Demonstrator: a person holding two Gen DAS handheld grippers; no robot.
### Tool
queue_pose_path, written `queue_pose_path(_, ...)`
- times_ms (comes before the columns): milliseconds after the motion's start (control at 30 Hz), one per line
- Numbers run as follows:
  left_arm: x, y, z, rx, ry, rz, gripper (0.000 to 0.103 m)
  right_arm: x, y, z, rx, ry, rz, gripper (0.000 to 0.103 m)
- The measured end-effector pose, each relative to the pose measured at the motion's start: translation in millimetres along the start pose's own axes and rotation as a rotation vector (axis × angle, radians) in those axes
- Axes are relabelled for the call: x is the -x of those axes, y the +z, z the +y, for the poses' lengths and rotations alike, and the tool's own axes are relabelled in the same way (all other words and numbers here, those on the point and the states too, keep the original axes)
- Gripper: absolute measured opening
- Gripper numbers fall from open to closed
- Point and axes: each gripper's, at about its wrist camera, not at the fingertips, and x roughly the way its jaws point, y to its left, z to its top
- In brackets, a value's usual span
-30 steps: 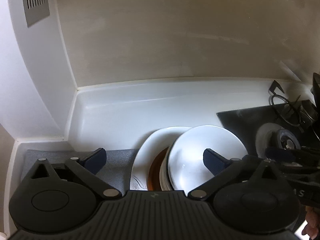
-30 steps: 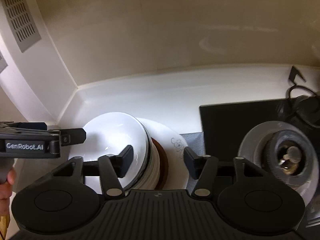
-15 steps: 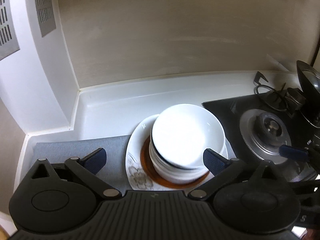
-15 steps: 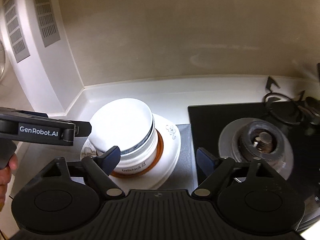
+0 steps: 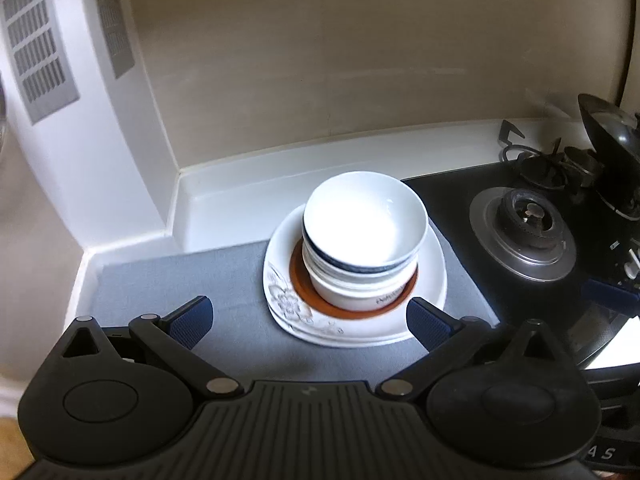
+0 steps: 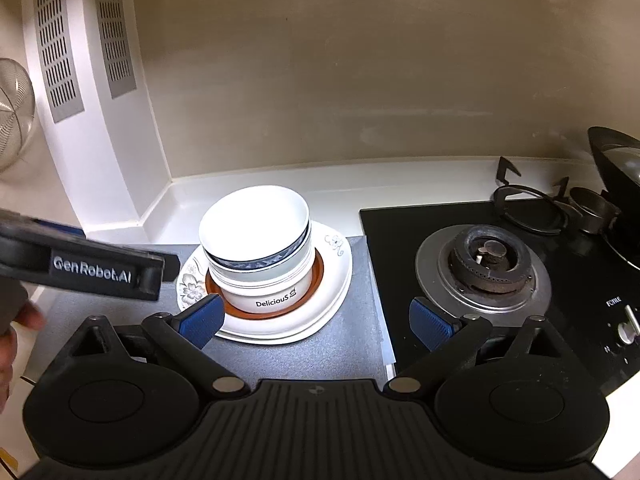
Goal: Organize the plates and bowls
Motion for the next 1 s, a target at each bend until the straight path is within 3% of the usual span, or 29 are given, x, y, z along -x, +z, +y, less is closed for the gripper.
queue_pose_path(133, 5.1, -6.4, -5.0, 0.048, 0.010, 0.042, 0.103, 11.0, -4.5, -3.8, 0.027, 0.023, -0.017, 0.099)
queue_pose_path(367, 21.6, -23.9, -17.7, 0.095, -0.022, 0.002, 0.103, 26.2, -8.5, -20.3, 0.055, 0.035, -0.015, 0.099)
queue_pose_path(500, 26.4, -34.2, -15.0, 0.166, 0.095, 0.028, 0.103, 28.2, -9.4, -22.3, 0.084, 0.055, -0.008, 0.100)
queue_pose_path(800, 36.0, -44.4, -6.2, 0.227, 0.154, 0.021, 0.103, 29.5, -9.9, -18.6, 0.121, 0.102, -0.003, 0.100)
queue_pose_path(1000, 41.5, -43.4, -1.1, 0.271, 0.103, 0.021, 0.103, 33.1, -12.1, -17.4, 0.143, 0.109, 0.003, 0.100)
